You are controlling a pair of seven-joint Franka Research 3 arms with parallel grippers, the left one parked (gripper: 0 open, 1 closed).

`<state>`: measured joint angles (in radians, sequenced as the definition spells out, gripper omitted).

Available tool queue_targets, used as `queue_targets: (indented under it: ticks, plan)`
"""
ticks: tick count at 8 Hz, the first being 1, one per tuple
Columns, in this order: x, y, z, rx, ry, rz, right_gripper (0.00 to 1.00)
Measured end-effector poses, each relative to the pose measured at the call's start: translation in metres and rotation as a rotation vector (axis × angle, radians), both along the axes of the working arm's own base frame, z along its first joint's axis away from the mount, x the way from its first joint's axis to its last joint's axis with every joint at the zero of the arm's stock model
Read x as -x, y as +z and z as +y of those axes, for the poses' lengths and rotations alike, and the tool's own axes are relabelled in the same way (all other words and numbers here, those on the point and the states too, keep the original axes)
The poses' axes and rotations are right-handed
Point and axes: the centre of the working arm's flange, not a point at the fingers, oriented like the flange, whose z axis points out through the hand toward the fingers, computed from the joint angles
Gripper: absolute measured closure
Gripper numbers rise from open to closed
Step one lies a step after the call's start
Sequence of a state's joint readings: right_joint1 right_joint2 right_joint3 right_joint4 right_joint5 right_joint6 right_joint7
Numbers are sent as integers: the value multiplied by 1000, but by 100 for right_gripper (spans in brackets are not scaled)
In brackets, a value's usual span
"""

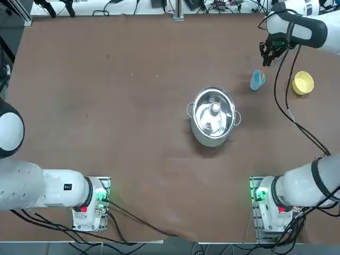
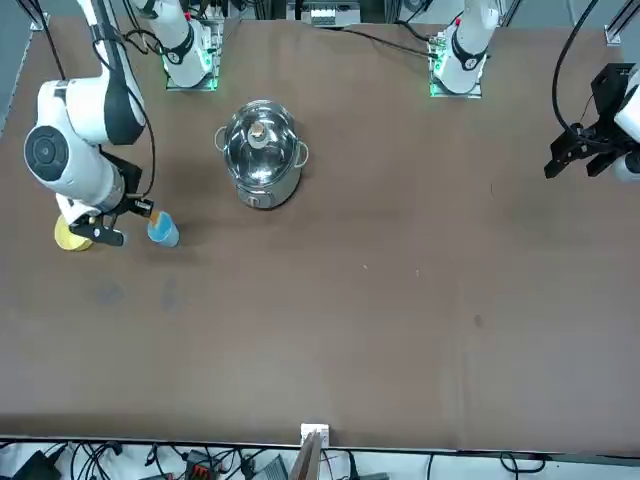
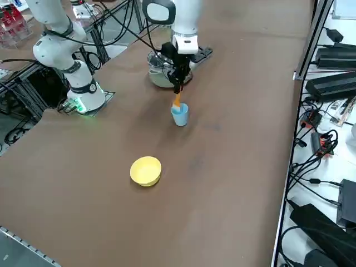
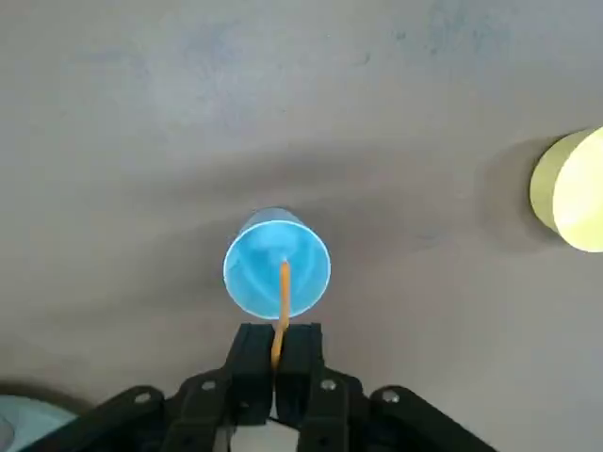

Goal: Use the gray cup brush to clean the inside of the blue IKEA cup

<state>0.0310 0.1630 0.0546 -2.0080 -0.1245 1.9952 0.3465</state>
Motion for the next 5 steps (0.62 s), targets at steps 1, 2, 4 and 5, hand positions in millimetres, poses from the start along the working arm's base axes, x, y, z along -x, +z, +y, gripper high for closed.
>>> queue_targets:
  ticks: [1,2,4,5]
  plan:
    - [0,-3,0,0,2,4,95]
    - [-2,-6,0,-1,4,2,95]
    - [-6,-11,0,-3,8,-15,95]
    - [-7,-13,0,-2,9,-15,95]
